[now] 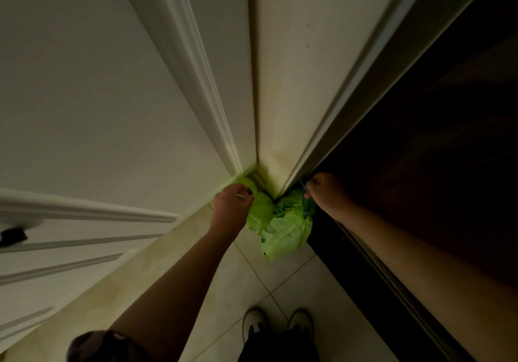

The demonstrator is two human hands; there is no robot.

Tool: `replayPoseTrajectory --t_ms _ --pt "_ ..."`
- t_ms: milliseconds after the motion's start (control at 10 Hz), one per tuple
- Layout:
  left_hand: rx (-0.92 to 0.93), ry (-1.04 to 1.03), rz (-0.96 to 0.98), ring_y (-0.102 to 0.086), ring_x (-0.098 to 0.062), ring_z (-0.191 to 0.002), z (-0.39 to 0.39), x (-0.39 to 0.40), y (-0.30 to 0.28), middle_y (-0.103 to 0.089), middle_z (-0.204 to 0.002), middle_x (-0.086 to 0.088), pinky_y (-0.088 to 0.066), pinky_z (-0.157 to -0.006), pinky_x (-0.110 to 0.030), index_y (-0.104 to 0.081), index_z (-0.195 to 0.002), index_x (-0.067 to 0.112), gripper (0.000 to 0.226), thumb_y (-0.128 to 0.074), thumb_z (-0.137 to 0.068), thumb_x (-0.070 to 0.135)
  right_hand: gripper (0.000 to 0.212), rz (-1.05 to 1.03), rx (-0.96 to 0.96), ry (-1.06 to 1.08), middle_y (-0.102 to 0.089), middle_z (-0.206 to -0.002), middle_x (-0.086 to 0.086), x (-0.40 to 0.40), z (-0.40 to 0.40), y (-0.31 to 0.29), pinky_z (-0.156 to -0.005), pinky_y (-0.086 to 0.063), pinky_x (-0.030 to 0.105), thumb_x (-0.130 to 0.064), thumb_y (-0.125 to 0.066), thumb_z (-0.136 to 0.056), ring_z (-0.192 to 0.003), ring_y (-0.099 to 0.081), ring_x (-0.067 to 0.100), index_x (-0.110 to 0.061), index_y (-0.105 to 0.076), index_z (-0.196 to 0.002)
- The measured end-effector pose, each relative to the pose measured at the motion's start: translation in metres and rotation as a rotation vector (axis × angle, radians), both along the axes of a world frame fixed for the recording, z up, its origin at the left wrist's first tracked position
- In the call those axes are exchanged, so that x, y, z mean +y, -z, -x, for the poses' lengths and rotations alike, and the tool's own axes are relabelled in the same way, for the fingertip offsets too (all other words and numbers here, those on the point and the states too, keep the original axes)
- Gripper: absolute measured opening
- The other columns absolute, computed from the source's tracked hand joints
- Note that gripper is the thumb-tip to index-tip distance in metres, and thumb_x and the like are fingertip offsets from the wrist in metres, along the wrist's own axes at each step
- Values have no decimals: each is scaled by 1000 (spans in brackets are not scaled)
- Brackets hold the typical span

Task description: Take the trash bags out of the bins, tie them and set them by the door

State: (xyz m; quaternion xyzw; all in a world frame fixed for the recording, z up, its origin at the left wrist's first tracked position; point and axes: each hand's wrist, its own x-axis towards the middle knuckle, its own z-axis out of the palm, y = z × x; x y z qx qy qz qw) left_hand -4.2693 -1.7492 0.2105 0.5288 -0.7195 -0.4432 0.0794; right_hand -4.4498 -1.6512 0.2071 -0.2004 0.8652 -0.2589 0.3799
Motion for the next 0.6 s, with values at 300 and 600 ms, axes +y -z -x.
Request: replayPoseTrajectory --t_ms 300,600 --pt "-215 60 142 -63 -28 -92 -13 -8 2 -68 -99 -11 -43 -75 -31 -68 -99 9 20 -66 -83 21 17 -168 182 -151 -60 -87 17 22 16 -8 -72 -47 36 -21 -60 -85 -84 -59 31 -5 -57 -89" --pt "-221 136 131 -65 -27 -97 -18 -7 -9 -70 -107 -10 -48 -86 -35 -65 -113 12 29 -64 -84 19 22 -134 195 -153 -63 -104 20 37 6 -11 -81 -48 38 -5 -56 -83 -99 -61 36 -5 -58 -105"
